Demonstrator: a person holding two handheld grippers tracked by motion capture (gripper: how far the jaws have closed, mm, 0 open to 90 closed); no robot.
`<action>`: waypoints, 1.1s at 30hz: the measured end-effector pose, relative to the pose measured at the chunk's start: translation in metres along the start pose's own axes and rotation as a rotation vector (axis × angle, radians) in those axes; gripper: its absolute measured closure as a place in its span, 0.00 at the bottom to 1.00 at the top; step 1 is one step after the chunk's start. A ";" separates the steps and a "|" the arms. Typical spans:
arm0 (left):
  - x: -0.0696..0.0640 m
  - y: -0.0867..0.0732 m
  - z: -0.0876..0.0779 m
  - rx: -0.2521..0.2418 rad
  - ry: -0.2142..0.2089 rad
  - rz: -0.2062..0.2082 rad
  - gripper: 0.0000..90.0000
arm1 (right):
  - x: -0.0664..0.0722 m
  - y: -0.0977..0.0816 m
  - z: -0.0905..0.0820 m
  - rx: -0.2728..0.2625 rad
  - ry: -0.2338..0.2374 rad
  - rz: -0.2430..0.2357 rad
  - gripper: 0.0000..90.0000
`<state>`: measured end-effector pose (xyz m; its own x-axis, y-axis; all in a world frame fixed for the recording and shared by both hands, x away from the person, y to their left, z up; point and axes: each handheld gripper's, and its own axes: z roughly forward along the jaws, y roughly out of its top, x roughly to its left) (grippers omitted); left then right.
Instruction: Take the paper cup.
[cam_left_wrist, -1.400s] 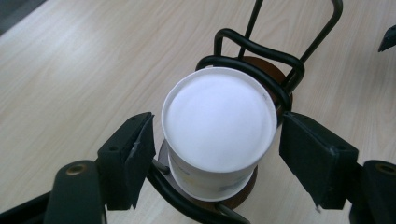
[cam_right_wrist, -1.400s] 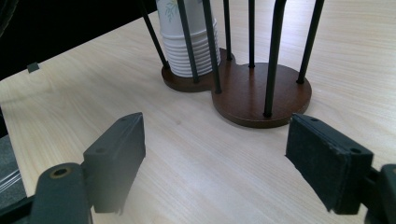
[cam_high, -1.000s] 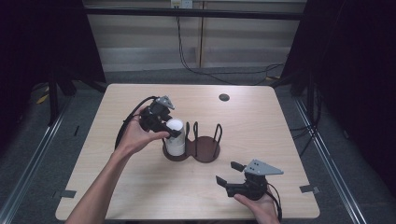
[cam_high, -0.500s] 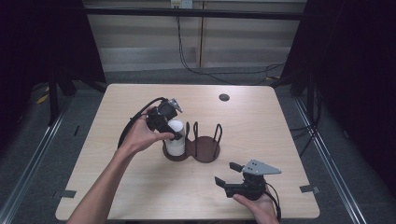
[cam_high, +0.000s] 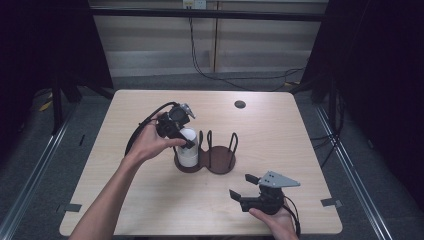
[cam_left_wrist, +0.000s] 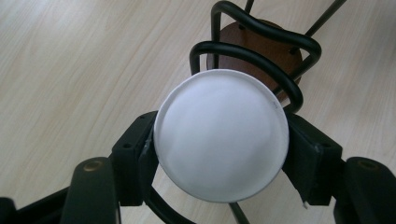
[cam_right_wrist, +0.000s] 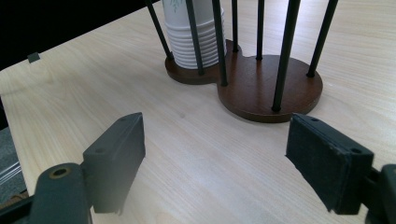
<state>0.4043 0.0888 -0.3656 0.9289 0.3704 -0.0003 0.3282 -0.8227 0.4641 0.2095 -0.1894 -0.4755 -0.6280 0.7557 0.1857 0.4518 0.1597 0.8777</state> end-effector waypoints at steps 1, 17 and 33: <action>0.000 0.000 0.000 0.000 0.000 0.000 0.38 | 0.000 0.000 0.000 0.000 0.000 0.000 0.21; 0.000 0.002 -0.008 0.000 0.011 -0.013 0.39 | 0.001 0.000 0.002 0.009 -0.006 -0.006 0.21; 0.000 0.005 -0.020 -0.021 0.003 -0.012 0.40 | 0.000 0.000 0.002 0.011 -0.009 -0.006 0.21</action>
<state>0.4021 0.0934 -0.3459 0.9243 0.3816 -0.0035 0.3358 -0.8090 0.4824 0.2105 -0.1879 -0.4765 -0.6249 0.7605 0.1763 0.4553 0.1716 0.8737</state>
